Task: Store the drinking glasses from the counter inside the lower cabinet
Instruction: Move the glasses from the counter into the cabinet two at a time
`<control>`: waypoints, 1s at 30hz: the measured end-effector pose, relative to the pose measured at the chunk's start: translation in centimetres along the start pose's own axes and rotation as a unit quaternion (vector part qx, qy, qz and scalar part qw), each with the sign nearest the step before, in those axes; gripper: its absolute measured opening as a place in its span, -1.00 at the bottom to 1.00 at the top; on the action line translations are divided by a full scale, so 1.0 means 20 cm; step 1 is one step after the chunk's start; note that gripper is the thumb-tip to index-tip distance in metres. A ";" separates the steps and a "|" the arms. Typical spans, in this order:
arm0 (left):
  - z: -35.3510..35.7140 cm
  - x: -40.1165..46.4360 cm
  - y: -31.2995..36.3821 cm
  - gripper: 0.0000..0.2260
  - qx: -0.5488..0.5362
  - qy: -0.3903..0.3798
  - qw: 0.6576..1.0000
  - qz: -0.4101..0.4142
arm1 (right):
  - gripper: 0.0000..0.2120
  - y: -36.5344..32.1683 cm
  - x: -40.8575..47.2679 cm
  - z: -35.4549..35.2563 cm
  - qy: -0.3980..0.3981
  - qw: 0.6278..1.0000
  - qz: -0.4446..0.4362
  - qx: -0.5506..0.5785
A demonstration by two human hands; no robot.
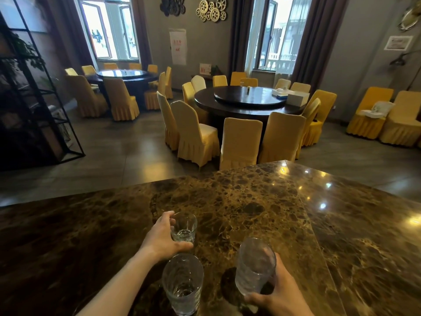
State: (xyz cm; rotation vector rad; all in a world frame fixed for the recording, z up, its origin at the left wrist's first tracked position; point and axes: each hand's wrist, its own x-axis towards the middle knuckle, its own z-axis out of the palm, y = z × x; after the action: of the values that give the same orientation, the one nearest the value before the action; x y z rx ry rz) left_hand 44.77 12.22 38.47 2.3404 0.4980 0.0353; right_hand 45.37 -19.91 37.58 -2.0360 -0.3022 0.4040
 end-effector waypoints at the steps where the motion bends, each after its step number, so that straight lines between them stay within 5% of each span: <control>1: -0.03 -0.02 0.01 0.11 0.012 -0.005 1.000 0.004 | -0.01 0.00 0.01 -0.03 -0.007 1.000 0.012 -0.011; 3: -0.12 -0.08 0.00 0.11 0.026 -0.001 1.000 0.016 | -0.10 0.01 0.04 -0.14 -0.025 0.997 0.052 -0.043; 6: -0.28 -0.22 -0.07 -0.16 0.060 0.022 0.997 0.031 | -0.38 -0.02 0.11 -0.33 -0.029 0.990 0.082 -0.113; 12: -0.51 -0.55 -0.21 -0.25 0.148 -0.031 0.989 0.001 | -0.75 -0.43 0.38 -0.35 0.074 0.977 -0.065 -0.189; 22: -0.57 -0.82 -0.28 -0.03 0.160 -0.060 0.985 0.003 | -0.16 -0.81 0.69 0.44 -0.163 0.914 -0.106 -0.357; 30: -0.59 -0.78 -0.32 -0.21 0.157 -0.094 0.983 0.016 | -0.19 -0.70 0.71 0.60 -0.140 0.906 -0.126 -0.379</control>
State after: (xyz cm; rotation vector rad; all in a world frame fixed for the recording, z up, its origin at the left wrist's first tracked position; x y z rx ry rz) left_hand 26.25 18.58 44.74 2.6261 0.3937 -0.2655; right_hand 52.73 1.61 42.23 -2.6408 -1.0202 0.4587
